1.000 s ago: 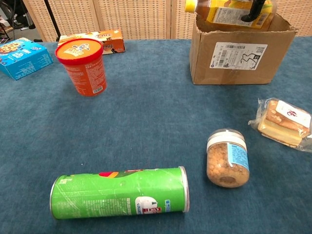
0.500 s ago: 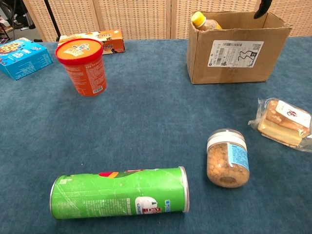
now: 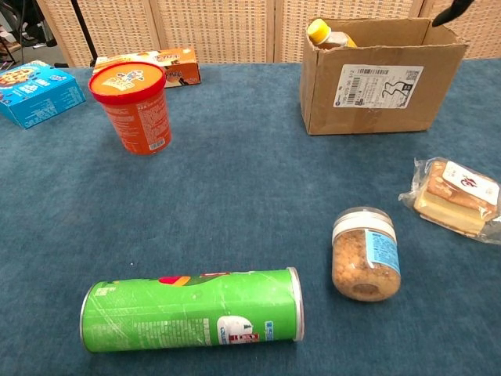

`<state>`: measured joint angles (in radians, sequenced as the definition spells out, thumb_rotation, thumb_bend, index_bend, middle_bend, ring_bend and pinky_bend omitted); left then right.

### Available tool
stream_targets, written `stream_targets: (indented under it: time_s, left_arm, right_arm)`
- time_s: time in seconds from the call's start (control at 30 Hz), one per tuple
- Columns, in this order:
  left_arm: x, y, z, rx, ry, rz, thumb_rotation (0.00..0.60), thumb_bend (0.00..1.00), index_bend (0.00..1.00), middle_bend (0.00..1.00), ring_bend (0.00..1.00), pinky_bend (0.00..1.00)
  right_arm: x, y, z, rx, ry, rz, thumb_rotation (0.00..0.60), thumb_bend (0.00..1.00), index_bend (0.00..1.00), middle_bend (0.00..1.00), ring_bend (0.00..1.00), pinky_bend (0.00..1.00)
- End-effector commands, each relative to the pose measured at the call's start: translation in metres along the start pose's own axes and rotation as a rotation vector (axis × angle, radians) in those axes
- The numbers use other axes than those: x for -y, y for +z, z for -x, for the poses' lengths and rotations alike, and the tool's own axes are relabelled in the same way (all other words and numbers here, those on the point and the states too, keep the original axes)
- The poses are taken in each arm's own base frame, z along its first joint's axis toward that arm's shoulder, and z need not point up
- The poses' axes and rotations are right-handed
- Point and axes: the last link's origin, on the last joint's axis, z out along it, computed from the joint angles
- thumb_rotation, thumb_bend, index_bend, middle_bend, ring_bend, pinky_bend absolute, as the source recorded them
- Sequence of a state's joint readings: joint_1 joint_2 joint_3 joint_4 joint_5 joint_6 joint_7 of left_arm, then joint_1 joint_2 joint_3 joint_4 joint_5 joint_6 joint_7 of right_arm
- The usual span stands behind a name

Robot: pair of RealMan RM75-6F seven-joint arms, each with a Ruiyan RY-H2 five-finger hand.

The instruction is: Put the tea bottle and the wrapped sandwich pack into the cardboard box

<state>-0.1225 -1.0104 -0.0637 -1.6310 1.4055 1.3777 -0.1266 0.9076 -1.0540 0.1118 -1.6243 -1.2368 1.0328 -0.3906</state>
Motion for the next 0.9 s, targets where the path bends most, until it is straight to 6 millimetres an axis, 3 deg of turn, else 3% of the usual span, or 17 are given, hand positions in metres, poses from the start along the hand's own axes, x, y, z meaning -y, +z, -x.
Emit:
stream_targets:
  time_s: [0.03,0.23,0.37,0.5,0.6,0.9]
  left_arm:
    - [-0.002,0.000,0.001,0.002,0.004,0.006,0.600,0.00,0.00,0.00,0.00,0.00]
    - [-0.005,0.001,0.003,0.005,0.015,0.012,0.600,0.00,0.00,0.00,0.00,0.00]
    - [-0.006,0.002,0.005,0.013,0.022,0.015,0.600,0.00,0.00,0.00,0.00,0.00]
    - [-0.009,0.003,0.007,0.021,0.028,0.019,0.600,0.00,0.00,0.00,0.00,0.00]
    - [-0.009,0.005,0.008,0.022,0.029,0.017,0.600,0.00,0.00,0.00,0.00,0.00]
    - [-0.007,0.007,0.009,0.028,0.031,0.004,0.600,0.00,0.00,0.00,0.00,0.00]
  right_arm:
    - [-0.018,-0.076,0.050,0.108,-0.136,-0.270,0.600,0.00,0.06,0.02,0.00,0.04]
    - [-0.023,-0.116,0.092,0.243,-0.266,-0.403,0.600,0.00,0.00,0.00,0.00,0.01]
    - [-0.019,-0.131,0.109,0.318,-0.261,-0.429,0.600,0.00,0.00,0.00,0.00,0.01]
    - [-0.013,-0.133,0.121,0.368,-0.235,-0.428,0.600,0.00,0.00,0.00,0.00,0.01]
    - [-0.003,-0.121,0.129,0.355,-0.182,-0.409,0.600,0.00,0.00,0.00,0.00,0.01]
    - [0.008,-0.110,0.136,0.321,-0.139,-0.408,0.600,0.00,0.00,0.00,0.00,0.01]
